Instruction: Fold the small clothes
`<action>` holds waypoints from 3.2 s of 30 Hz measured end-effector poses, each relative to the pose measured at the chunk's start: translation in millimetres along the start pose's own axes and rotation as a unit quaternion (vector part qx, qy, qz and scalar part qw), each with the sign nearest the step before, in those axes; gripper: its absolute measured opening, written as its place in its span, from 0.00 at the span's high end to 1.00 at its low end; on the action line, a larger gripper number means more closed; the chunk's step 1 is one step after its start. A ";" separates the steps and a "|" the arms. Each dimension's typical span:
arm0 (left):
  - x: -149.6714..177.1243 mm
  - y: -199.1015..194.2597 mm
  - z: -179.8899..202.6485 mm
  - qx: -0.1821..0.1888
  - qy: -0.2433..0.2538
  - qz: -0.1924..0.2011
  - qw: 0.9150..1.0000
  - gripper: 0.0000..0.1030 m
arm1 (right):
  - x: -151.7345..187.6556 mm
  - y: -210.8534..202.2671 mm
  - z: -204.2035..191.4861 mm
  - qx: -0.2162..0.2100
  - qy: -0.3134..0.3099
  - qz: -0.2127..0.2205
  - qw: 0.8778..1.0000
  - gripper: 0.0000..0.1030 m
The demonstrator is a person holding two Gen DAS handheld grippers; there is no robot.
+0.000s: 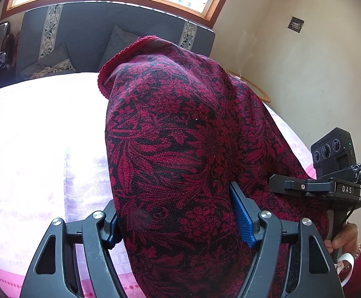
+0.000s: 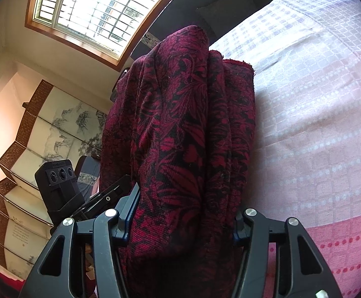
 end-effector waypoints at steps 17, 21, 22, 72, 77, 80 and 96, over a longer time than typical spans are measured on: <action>14.9 -23.4 -8.9 -0.020 -0.006 0.001 1.000 0.29 | -1.6 4.2 0.2 -0.026 -0.002 -0.012 1.000 0.49; 19.8 -30.7 -9.9 -0.026 -0.008 0.002 1.000 0.29 | -1.9 6.1 2.8 -0.035 -0.001 -0.017 0.999 0.49; 20.8 -32.4 -9.4 -0.028 -0.009 0.003 1.000 0.29 | -1.6 6.6 2.6 -0.036 -0.002 -0.017 0.999 0.50; 59.4 -103.3 6.1 -0.087 -0.023 0.031 0.996 0.30 | -17.6 -27.1 26.8 -0.092 -0.064 -0.061 0.992 0.51; 63.6 -106.7 4.6 -0.090 -0.020 0.033 0.995 0.30 | -18.7 -26.6 29.9 -0.097 -0.067 -0.061 0.991 0.51; 63.0 -109.3 3.7 -0.091 -0.018 0.036 0.995 0.30 | -21.4 -26.2 29.6 -0.100 -0.070 -0.060 0.991 0.51; 67.1 -113.0 3.0 -0.096 -0.013 0.045 0.994 0.30 | -27.9 -22.7 36.4 -0.097 -0.092 -0.057 0.989 0.51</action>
Point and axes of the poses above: each gripper's, at about its wrist camera, not at the fingertips, and y roughly the way its jaws point, z to its right, x to its underside, the point moved 6 cm from there along y, roughly the way its jaws point, and after that the axes turned 4 degrees about -z, right-handed, at the moved point
